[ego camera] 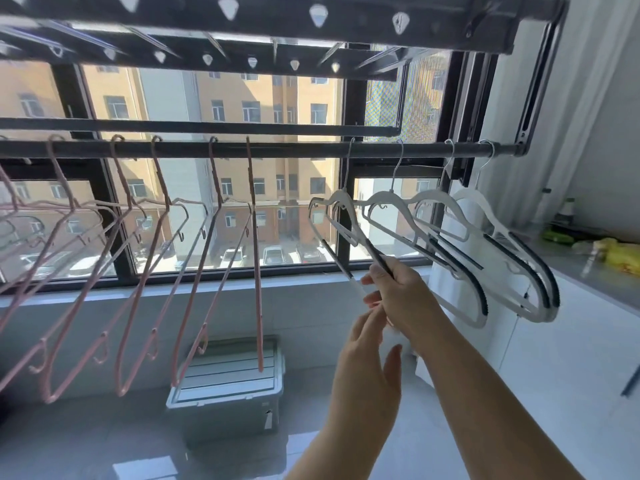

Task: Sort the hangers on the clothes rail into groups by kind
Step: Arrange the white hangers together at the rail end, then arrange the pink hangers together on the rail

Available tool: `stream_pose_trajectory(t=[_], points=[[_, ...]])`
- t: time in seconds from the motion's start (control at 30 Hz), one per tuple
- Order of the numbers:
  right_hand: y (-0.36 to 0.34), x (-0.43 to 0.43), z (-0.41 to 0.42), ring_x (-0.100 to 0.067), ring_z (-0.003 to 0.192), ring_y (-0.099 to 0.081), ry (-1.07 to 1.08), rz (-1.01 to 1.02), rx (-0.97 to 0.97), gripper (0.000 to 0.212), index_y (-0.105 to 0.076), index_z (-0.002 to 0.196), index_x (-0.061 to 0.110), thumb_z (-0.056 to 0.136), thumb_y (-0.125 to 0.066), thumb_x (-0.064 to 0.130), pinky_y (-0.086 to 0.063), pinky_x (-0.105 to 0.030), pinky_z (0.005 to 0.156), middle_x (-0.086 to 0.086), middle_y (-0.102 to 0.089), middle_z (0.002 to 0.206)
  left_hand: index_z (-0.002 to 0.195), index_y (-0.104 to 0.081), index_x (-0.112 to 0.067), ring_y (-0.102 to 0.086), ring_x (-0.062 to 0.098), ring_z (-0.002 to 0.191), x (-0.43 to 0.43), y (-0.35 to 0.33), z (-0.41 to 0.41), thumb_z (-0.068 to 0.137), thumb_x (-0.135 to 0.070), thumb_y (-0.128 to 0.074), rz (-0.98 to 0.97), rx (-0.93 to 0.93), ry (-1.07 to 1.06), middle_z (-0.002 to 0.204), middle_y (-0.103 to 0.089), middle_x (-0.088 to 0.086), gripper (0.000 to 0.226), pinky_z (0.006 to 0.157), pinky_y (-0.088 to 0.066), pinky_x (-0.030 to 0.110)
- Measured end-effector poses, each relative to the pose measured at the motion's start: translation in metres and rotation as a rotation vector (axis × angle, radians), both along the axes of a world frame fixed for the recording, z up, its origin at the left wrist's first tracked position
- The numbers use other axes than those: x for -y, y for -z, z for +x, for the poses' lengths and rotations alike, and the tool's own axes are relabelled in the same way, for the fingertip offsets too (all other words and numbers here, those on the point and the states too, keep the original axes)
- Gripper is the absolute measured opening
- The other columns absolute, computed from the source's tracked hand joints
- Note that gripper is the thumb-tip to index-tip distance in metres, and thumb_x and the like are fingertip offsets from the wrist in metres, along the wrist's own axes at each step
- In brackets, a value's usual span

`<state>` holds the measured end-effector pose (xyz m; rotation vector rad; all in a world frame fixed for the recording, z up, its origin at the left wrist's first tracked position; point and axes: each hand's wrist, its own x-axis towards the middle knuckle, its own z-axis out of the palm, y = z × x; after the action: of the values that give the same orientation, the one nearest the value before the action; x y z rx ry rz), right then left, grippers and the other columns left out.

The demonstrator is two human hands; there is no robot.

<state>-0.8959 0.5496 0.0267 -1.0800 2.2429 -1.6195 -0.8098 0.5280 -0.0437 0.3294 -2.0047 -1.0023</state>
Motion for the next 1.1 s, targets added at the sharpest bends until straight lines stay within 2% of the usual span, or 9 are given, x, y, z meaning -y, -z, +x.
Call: stream_pose_trajectory(t=[0.1, 0.17, 0.23, 0.37, 0.43, 0.5, 0.7, 0.8, 1.1], points=[[0.001, -0.004, 0.001, -0.025, 0.127, -0.041, 0.174, 0.279, -0.387, 0.052, -0.031, 0.14, 0.013, 0.095, -0.039, 0.037, -0.035, -0.035, 0.103, -0.009, -0.044, 0.138, 0.125, -0.043, -0.038, -0.048, -0.006, 0.107, 0.003, -0.004, 0.024, 0.085, -0.02, -0.051, -0.11, -0.092, -0.121, 0.118, -0.046, -0.026, 0.044, 0.093, -0.042, 0.015], [-0.003, -0.007, 0.014, -0.026, 0.13, -0.032, 0.306, 0.215, -0.675, 0.056, -0.026, 0.142, 0.012, 0.093, -0.043, 0.034, -0.027, -0.034, 0.107, -0.01, -0.037, 0.142, 0.121, -0.045, -0.038, -0.045, -0.005, 0.107, 0.008, -0.012, 0.042, 0.083, -0.025, -0.046, -0.213, -0.215, -0.26, 0.114, -0.045, -0.028, 0.04, 0.091, -0.037, 0.01], [-0.009, -0.004, 0.031, -0.023, 0.128, -0.035, 0.231, 0.036, -0.745, 0.048, -0.038, 0.136, 0.014, 0.092, -0.047, 0.03, -0.025, -0.026, 0.102, -0.007, -0.043, 0.136, 0.12, -0.047, -0.035, -0.039, -0.009, 0.109, 0.018, -0.019, 0.056, 0.081, -0.025, -0.045, -0.247, -0.298, -0.4, 0.111, -0.042, -0.028, 0.039, 0.093, -0.03, 0.006], [-0.011, 0.026, 0.065, -0.012, 0.131, -0.036, -0.161, -0.001, -0.346, 0.047, -0.035, 0.138, 0.022, 0.094, -0.046, 0.03, -0.029, -0.023, 0.104, 0.003, -0.04, 0.142, 0.129, -0.041, -0.027, -0.024, -0.018, 0.116, 0.042, -0.017, 0.073, 0.082, -0.021, -0.055, -0.179, -0.222, -0.545, 0.121, -0.035, -0.021, 0.049, 0.097, -0.014, -0.002], [-0.01, 0.044, 0.078, -0.015, 0.128, -0.039, -0.286, 0.057, -0.17, 0.046, -0.032, 0.14, 0.018, 0.096, -0.042, 0.027, -0.034, -0.029, 0.105, -0.002, -0.041, 0.141, 0.129, -0.04, -0.025, -0.035, -0.007, 0.116, 0.05, -0.01, 0.08, 0.082, -0.012, -0.06, -0.092, -0.148, -0.524, 0.121, -0.041, -0.013, 0.053, 0.101, -0.025, 0.005], [-0.008, 0.06, 0.087, -0.015, 0.116, -0.046, -0.382, 0.076, 0.025, 0.038, -0.036, 0.135, 0.013, 0.098, -0.04, 0.021, -0.04, -0.026, 0.094, -0.004, -0.049, 0.128, 0.121, -0.048, -0.026, -0.054, 0.002, 0.101, 0.052, -0.004, 0.087, 0.083, -0.008, -0.057, -0.007, -0.103, -0.479, 0.113, -0.053, -0.01, 0.042, 0.092, -0.047, 0.022], [0.004, 0.082, 0.096, -0.013, 0.07, -0.052, -0.456, -0.185, 0.568, 0.025, -0.051, 0.108, 0.004, 0.094, -0.032, -0.005, -0.046, -0.019, 0.059, -0.003, -0.051, 0.076, 0.113, -0.056, -0.026, -0.063, -0.001, 0.082, 0.058, 0.001, 0.094, 0.079, -0.003, -0.064, 0.086, -0.092, -0.412, 0.103, -0.063, -0.006, 0.042, 0.074, -0.047, 0.006], [0.007, 0.079, 0.092, -0.009, 0.057, -0.042, -0.447, -0.283, 0.663, 0.03, -0.052, 0.107, 0.007, 0.092, -0.03, -0.007, -0.039, -0.015, 0.045, 0.0, -0.042, 0.068, 0.113, -0.06, -0.021, -0.062, -0.003, 0.084, 0.055, 0.0, 0.09, 0.078, 0.001, -0.065, 0.094, -0.076, -0.361, 0.099, -0.062, -0.01, 0.042, 0.074, -0.048, 0.006], [0.011, 0.063, 0.067, -0.004, 0.044, -0.035, -0.39, -0.38, 0.704, 0.031, -0.051, 0.095, 0.008, 0.088, -0.028, -0.012, -0.028, -0.017, 0.047, 0.001, -0.039, 0.062, 0.11, -0.048, -0.042, -0.062, 0.0, 0.08, 0.04, -0.002, 0.07, 0.076, 0.005, -0.065, 0.037, -0.089, -0.29, 0.098, -0.053, -0.027, 0.06, 0.077, -0.051, 0.012]])
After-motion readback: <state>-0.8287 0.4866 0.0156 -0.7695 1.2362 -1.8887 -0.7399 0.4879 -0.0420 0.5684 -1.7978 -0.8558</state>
